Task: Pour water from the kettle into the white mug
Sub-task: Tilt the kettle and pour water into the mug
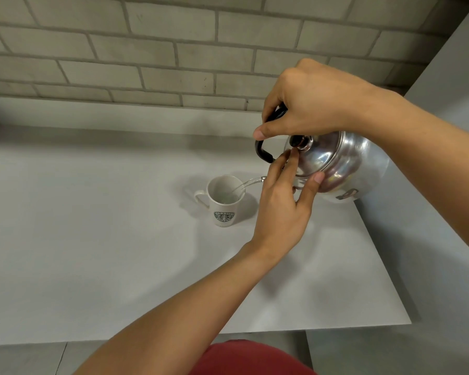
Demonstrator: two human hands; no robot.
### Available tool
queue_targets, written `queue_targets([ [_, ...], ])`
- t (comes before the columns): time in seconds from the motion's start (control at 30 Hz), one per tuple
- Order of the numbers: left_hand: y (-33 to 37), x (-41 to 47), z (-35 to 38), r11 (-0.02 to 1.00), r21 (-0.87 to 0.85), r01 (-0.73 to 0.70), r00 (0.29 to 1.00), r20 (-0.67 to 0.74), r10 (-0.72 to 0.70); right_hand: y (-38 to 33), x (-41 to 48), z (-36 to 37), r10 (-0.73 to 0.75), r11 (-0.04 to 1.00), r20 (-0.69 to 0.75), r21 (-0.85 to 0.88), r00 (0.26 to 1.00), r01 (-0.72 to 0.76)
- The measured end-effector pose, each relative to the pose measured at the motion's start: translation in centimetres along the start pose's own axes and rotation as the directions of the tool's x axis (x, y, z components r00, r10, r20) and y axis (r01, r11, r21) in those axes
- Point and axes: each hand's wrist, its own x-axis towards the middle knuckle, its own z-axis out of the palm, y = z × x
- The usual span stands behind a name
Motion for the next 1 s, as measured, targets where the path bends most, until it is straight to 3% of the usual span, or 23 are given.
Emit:
queue_targets([
  [0.23, -0.3, 0.0, -0.4, 0.999, 0.034, 0.02, 1.0, 0.015, -0.021, 0.5, 0.4, 0.8, -0.015, 1.0, -0.027, 0.013, 1.0, 0.015],
  [0.57, -2.0, -0.7, -2.6, 0.948, 0.318, -0.017, 0.984, 0.171, -0.04, 3.0, -2.3, 4.8, 0.034, 0.993, -0.202, 0.119, 0.979, -0.01],
  [0.73, -2.7, -0.4, -3.6, 0.932, 0.348, -0.101, 0.975, 0.219, 0.024, 4.4, -4.5, 7.6, 0.188, 0.952, -0.325, 0.293, 0.927, -0.091],
  [0.93, -2.6, 2.0, -3.8, 0.963, 0.267, -0.048, 0.999, 0.001, 0.049, 6.1, -7.1, 10.0, 0.427, 0.815, -0.443, 0.567, 0.788, -0.123],
  [1.0, -2.3, 3.6, -3.6, 0.942, 0.334, -0.028, 0.999, 0.027, 0.02, 6.7, -7.6, 10.5, 0.471, 0.774, -0.447, 0.624, 0.76, -0.112],
])
